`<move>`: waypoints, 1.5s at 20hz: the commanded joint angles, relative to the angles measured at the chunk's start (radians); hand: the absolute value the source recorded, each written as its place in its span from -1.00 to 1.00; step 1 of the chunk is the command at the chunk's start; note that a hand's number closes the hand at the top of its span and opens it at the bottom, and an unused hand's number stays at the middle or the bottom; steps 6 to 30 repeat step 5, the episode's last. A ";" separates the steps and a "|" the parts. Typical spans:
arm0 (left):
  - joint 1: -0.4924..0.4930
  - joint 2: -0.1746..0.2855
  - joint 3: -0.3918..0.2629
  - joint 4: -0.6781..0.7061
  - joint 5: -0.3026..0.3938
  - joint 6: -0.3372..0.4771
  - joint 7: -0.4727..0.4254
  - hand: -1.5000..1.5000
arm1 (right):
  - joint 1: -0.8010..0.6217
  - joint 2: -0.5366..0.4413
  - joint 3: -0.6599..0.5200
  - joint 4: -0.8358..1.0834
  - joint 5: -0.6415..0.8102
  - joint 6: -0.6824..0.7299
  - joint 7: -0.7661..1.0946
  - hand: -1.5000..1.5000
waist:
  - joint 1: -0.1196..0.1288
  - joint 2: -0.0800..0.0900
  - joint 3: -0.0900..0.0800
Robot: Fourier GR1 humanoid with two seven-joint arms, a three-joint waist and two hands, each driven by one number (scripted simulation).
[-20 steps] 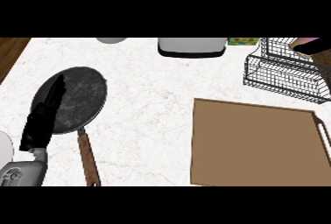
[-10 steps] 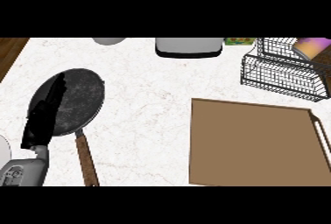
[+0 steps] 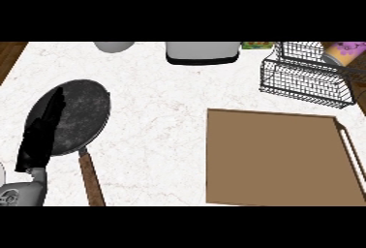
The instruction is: Pick the can from the tray and place it in the tiered basket
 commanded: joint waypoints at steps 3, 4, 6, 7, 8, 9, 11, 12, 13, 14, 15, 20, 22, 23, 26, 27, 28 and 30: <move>0.037 -0.012 -0.006 -0.030 -0.011 0.002 -0.008 0.00 | 0.276 -0.046 -0.215 -0.216 -0.200 0.146 -0.046 -1.00 | -0.003 0.001 0.001; 0.079 -0.015 -0.020 -0.090 -0.009 -0.008 0.006 0.00 | 0.301 -0.073 -0.261 -0.144 -0.217 0.151 -0.139 -1.00 | 0.015 0.004 0.002; -0.011 -0.018 0.011 0.031 -0.011 0.012 -0.018 0.00 | 0.348 -0.013 -0.284 -0.218 -0.249 0.149 -0.124 -1.00 | -0.002 0.005 0.001; -0.011 -0.018 0.011 0.031 -0.011 0.012 -0.018 0.00 | 0.348 -0.013 -0.284 -0.218 -0.249 0.149 -0.124 -1.00 | -0.002 0.005 0.001; -0.011 -0.018 0.011 0.031 -0.011 0.012 -0.018 0.00 | 0.348 -0.013 -0.284 -0.218 -0.249 0.149 -0.124 -1.00 | -0.002 0.005 0.001; -0.011 -0.018 0.011 0.031 -0.011 0.012 -0.018 0.00 | 0.348 -0.013 -0.284 -0.218 -0.249 0.149 -0.124 -1.00 | -0.002 0.005 0.001; -0.011 -0.018 0.011 0.031 -0.011 0.012 -0.018 0.00 | 0.348 -0.013 -0.284 -0.218 -0.249 0.149 -0.124 -1.00 | -0.002 0.005 0.001; -0.011 -0.018 0.011 0.031 -0.011 0.012 -0.018 0.00 | 0.348 -0.013 -0.284 -0.218 -0.249 0.149 -0.124 -1.00 | -0.002 0.005 0.001; -0.011 -0.018 0.011 0.031 -0.011 0.012 -0.018 0.00 | 0.348 -0.013 -0.284 -0.218 -0.249 0.149 -0.124 -1.00 | -0.002 0.005 0.001; -0.011 -0.018 0.011 0.031 -0.011 0.012 -0.018 0.00 | 0.348 -0.013 -0.284 -0.218 -0.249 0.149 -0.124 -1.00 | -0.002 0.005 0.001; -0.011 -0.018 0.011 0.031 -0.011 0.012 -0.018 0.00 | 0.348 -0.013 -0.284 -0.218 -0.249 0.149 -0.124 -1.00 | -0.002 0.005 0.001; -0.011 -0.018 0.011 0.031 -0.011 0.012 -0.018 0.00 | 0.348 -0.013 -0.284 -0.218 -0.249 0.149 -0.124 -1.00 | -0.002 0.005 0.001; -0.011 -0.018 0.011 0.031 -0.011 0.012 -0.018 0.00 | 0.348 -0.013 -0.284 -0.218 -0.249 0.149 -0.124 -1.00 | -0.002 0.005 0.001; -0.011 -0.018 0.011 0.031 -0.011 0.012 -0.018 0.00 | 0.348 -0.013 -0.284 -0.218 -0.249 0.149 -0.124 -1.00 | -0.002 0.005 0.001; -0.011 -0.018 0.011 0.031 -0.011 0.012 -0.018 0.00 | 0.348 -0.013 -0.284 -0.218 -0.249 0.149 -0.124 -1.00 | -0.002 0.005 0.001; -0.011 -0.018 0.011 0.031 -0.011 0.012 -0.018 0.00 | 0.348 -0.013 -0.284 -0.218 -0.249 0.149 -0.124 -1.00 | -0.002 0.005 0.001; -0.011 -0.018 0.011 0.031 -0.011 0.012 -0.018 0.00 | 0.348 -0.013 -0.284 -0.218 -0.249 0.149 -0.124 -1.00 | -0.002 0.005 0.001; -0.011 -0.018 0.011 0.031 -0.011 0.012 -0.018 0.00 | 0.348 -0.013 -0.284 -0.218 -0.249 0.149 -0.124 -1.00 | -0.002 0.005 0.001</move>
